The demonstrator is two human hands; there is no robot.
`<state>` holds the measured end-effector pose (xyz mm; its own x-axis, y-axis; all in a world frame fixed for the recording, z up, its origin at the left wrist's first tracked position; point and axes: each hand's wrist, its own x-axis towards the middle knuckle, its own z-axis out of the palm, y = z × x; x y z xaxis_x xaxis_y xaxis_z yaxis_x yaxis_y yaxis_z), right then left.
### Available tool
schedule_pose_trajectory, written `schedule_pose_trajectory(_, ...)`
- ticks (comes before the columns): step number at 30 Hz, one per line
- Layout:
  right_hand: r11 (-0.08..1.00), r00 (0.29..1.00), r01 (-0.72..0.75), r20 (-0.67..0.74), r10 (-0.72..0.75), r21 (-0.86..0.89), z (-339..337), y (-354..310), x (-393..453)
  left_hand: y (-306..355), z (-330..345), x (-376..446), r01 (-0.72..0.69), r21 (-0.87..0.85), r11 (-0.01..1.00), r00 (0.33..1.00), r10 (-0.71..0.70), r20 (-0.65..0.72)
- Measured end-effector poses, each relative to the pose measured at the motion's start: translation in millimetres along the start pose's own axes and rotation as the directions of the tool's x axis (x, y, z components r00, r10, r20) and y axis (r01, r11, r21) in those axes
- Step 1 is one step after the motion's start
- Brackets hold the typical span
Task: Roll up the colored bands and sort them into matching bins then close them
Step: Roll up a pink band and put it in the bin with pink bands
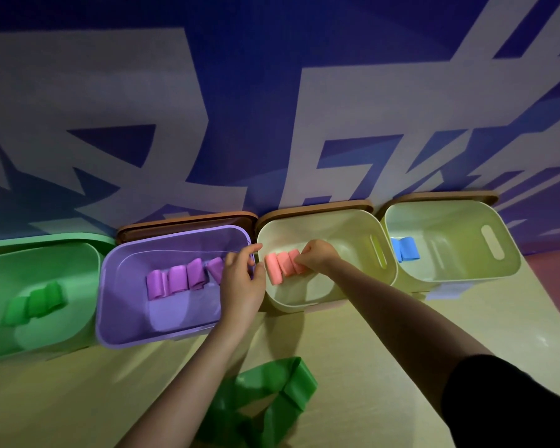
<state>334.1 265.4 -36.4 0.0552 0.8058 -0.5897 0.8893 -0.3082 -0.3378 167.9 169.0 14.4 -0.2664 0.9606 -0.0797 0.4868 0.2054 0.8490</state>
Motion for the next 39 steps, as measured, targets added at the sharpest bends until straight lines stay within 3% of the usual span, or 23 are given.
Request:
schedule_pose_trajectory(11, 0.995, 0.999, 0.028, 0.019, -0.030, 0.093, -27.6, 2.6, -24.7, 4.2, -6.5, -1.5, 0.005, 0.063, 0.998, 0.999, -0.007, 0.040)
schedule_pose_trajectory(17, 0.948, 0.937, 0.282, -0.255, -0.239, 0.146, -34.3, 0.6, -81.5, 14.8, -24.3, -30.0, -0.003, 0.052, 0.999, 0.993, -0.003, 0.120)
schedule_pose_trajectory(21, 0.763, 0.877, 0.414, -0.441, -0.190, 0.496, -41.1, -1.2, -138.1, 17.0, -44.1, -62.1, -0.034, 0.017, 0.999, 0.992, 0.031, 0.119)
schedule_pose_trajectory(24, 0.615, 0.848, 0.502, -0.486, -0.212, 0.608, -33.4, 8.3, -186.2, 15.1, -66.0, -95.6, -0.025, -0.028, 0.999, 0.989, 0.029, 0.142)
schedule_pose_trajectory(28, 0.569, 0.865, 0.500, -0.408, -0.292, 0.653, -2.9, 33.4, -228.3, -11.3, -79.7, -135.4, 0.072, -0.054, 0.996, 0.977, -0.059, 0.205)
schedule_pose_trajectory(35, 0.829, 0.964, 0.234, -0.015, -0.264, 0.509, 69.7, 86.6, -234.1, -57.4, -72.1, -175.6, 0.223, 0.038, 0.974, 0.928, -0.224, 0.297)
schedule_pose_trajectory(39, 0.883, 0.969, 0.169, 0.088, -0.229, 0.438, 104.1, 112.9, -229.0, -66.0, -58.0, -181.4, 0.277, 0.097, 0.956, 0.899, -0.293, 0.326)
